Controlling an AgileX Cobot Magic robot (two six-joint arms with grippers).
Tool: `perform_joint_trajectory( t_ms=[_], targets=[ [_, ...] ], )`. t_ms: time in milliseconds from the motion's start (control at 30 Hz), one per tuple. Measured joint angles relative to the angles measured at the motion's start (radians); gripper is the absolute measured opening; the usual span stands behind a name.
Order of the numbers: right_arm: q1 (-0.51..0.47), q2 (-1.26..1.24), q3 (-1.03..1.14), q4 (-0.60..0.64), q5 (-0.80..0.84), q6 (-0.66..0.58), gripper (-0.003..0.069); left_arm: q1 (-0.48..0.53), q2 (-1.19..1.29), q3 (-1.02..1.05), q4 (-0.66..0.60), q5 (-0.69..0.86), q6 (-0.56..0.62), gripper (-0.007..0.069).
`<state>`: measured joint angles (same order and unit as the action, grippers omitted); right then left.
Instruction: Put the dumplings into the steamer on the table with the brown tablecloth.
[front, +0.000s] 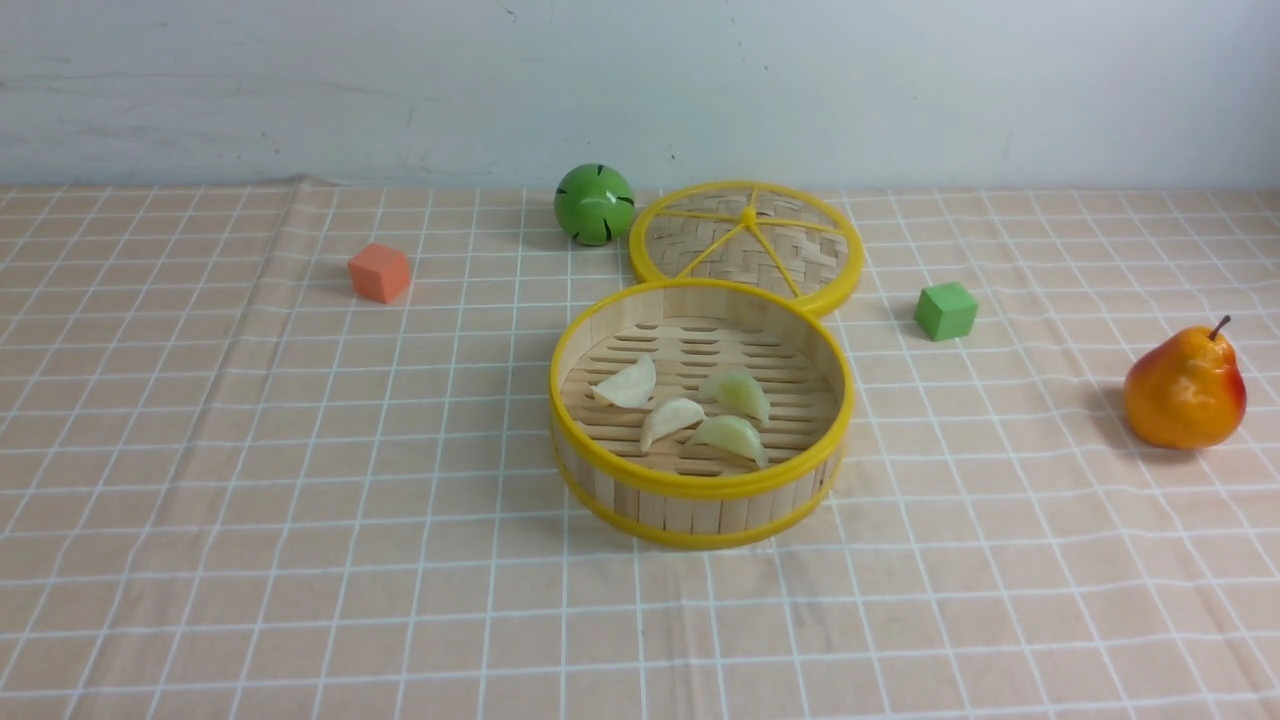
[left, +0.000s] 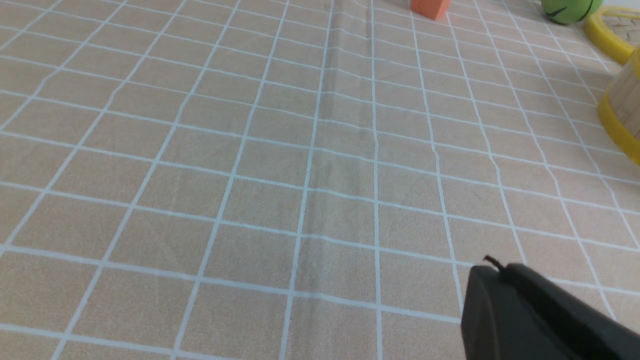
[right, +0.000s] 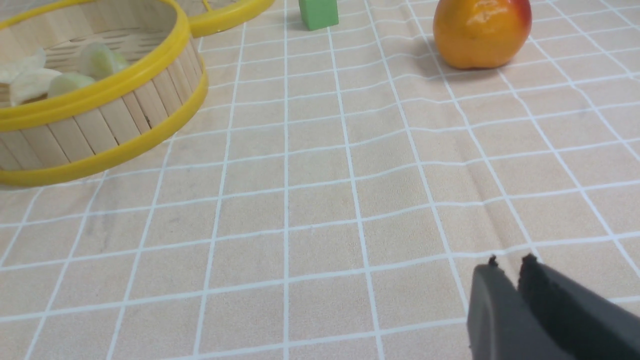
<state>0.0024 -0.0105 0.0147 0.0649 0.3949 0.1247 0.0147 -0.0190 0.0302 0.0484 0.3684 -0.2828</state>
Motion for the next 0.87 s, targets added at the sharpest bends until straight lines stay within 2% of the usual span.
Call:
perform_joint_trajectory(
  t_ms=[867],
  targets=[
    [0.0, 0.0, 0.0, 0.0, 0.0, 0.0, 0.0106, 0.0, 0.0, 0.0, 0.0, 0.0, 0.0, -0.0011]
  ],
)
